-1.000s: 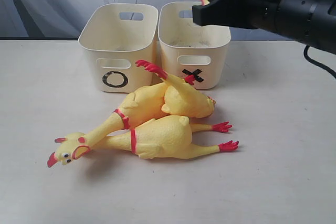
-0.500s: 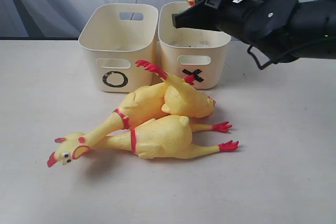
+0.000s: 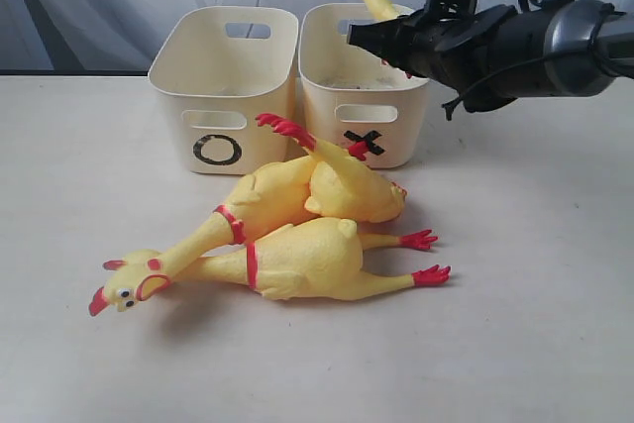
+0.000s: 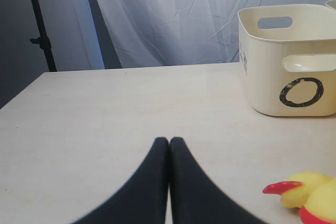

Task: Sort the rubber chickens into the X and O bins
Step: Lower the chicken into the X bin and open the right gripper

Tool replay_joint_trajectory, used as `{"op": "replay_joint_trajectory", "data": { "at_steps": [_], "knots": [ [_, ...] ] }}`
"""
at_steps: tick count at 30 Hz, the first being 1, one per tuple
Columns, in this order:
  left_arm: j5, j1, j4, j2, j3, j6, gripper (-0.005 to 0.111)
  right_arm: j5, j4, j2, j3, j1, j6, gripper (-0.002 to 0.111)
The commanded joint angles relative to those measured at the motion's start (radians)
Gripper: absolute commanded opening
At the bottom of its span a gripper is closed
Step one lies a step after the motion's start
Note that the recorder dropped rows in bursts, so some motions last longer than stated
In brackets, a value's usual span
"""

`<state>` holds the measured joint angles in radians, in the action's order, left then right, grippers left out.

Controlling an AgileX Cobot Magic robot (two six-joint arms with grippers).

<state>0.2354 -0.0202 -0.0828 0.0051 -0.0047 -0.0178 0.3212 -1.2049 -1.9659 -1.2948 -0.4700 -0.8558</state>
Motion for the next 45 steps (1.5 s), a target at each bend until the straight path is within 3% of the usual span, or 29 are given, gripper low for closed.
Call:
{"op": "replay_joint_trajectory", "data": {
  "at_steps": [1, 15, 17, 21, 24, 40, 45],
  "knots": [
    [-0.004, 0.002, -0.005, -0.005, 0.005, 0.0, 0.0, -0.004, 0.018, -0.024, -0.007, 0.008, -0.004, -0.001],
    [-0.004, 0.002, 0.0, -0.005, 0.005, 0.0, 0.0, -0.005, 0.079, -0.034, -0.007, 0.012, -0.004, 0.0],
    [-0.004, 0.002, 0.0, -0.005, 0.005, 0.0, 0.0, -0.012, 0.079, -0.034, -0.007, 0.012, -0.004, 0.009],
    [-0.004, 0.002, 0.0, -0.005, 0.005, 0.0, 0.0, -0.013, 0.079, -0.034, -0.007, 0.012, -0.004, 0.041],
    [-0.004, 0.002, 0.0, -0.005, 0.005, 0.0, 0.0, -0.013, 0.079, -0.034, -0.007, 0.012, -0.004, 0.051],
    [-0.004, 0.002, 0.0, -0.005, 0.005, 0.0, 0.0, -0.049, 0.081, 0.012, -0.007, 0.012, -0.007, 0.051],
    [-0.004, 0.002, 0.0, -0.005, 0.005, 0.0, 0.0, -0.15, 0.167, 0.07, -0.007, 0.012, -0.007, 0.051]
  ]
}}
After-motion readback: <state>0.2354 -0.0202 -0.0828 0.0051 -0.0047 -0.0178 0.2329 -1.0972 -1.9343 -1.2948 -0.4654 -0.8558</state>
